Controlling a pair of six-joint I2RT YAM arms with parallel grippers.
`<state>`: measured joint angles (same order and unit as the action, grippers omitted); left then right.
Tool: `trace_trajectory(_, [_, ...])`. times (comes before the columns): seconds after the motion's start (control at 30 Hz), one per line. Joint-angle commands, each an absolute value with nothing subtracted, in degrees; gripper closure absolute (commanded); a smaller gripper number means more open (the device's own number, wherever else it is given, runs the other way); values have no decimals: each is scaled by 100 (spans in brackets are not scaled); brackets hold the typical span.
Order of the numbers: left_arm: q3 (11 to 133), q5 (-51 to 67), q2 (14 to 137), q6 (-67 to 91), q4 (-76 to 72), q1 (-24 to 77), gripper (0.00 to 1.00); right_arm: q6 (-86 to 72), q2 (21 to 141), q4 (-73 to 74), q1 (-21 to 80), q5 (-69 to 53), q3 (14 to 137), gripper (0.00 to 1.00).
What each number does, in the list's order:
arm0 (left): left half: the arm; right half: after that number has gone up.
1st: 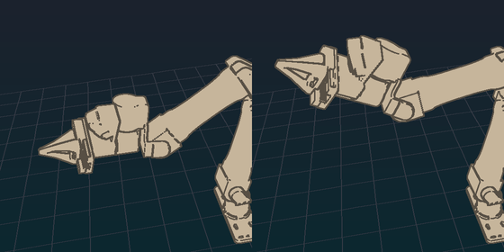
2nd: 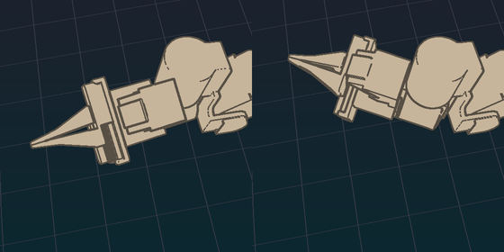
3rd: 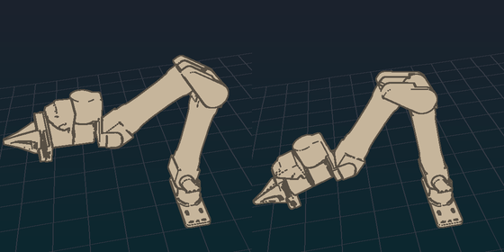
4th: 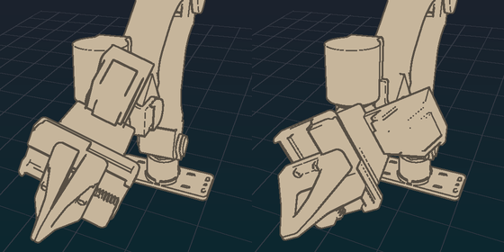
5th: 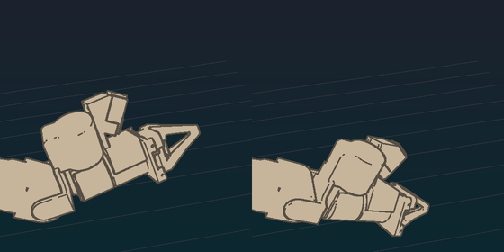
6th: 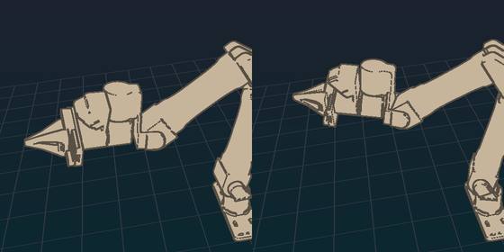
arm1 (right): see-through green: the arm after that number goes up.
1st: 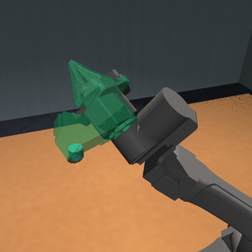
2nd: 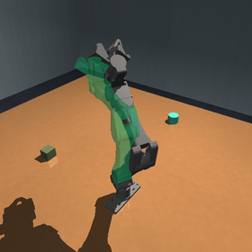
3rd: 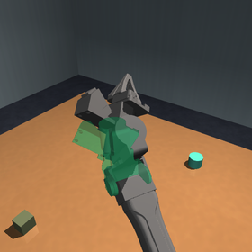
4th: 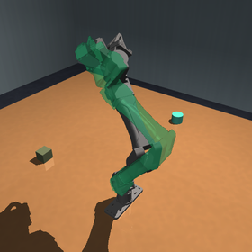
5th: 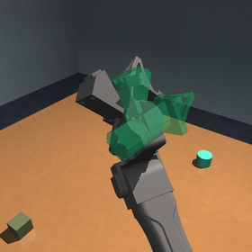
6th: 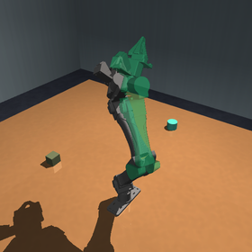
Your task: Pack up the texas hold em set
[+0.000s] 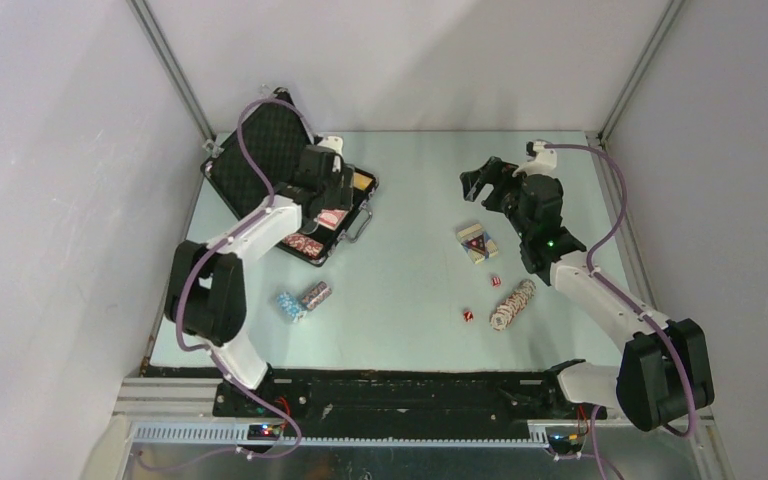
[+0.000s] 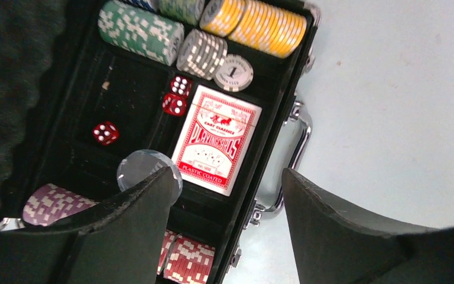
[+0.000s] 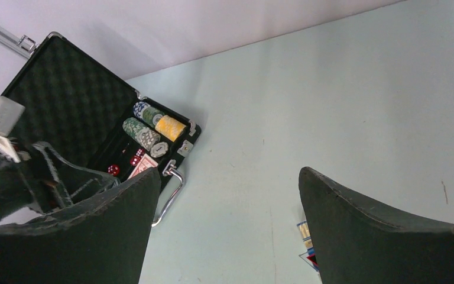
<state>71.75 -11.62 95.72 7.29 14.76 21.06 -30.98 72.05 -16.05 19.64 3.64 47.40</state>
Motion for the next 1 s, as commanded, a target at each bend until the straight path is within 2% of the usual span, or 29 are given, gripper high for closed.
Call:
trace_trajectory(0.0, [7396,-901,9963,552,1704,2155,26,-3006,7220,-1870,1962,355,4781,11])
trace_trajectory(0.47, [7974,-531,11090,422,2281,2232,45,-2998,7270,-1885,1973,335,4781,11])
trace_trajectory(0.53, [8043,-326,11224,421,2346,2232,50,-3044,7262,-1842,1973,433,4781,10])
trace_trajectory(0.67, [7964,-115,11228,444,2269,2243,67,-3071,7253,-1784,1969,513,4781,10])
trace_trajectory(0.83, [7484,216,10880,296,1933,2460,95,-3156,7260,-1731,1968,585,4781,10])
trace_trajectory(0.87, [7415,199,10817,256,1929,2509,99,-3173,7264,-1722,1962,625,4781,10])
trace_trajectory(0.97, [7246,129,10666,227,1830,2777,100,-3221,7277,-1679,1944,647,4781,9])
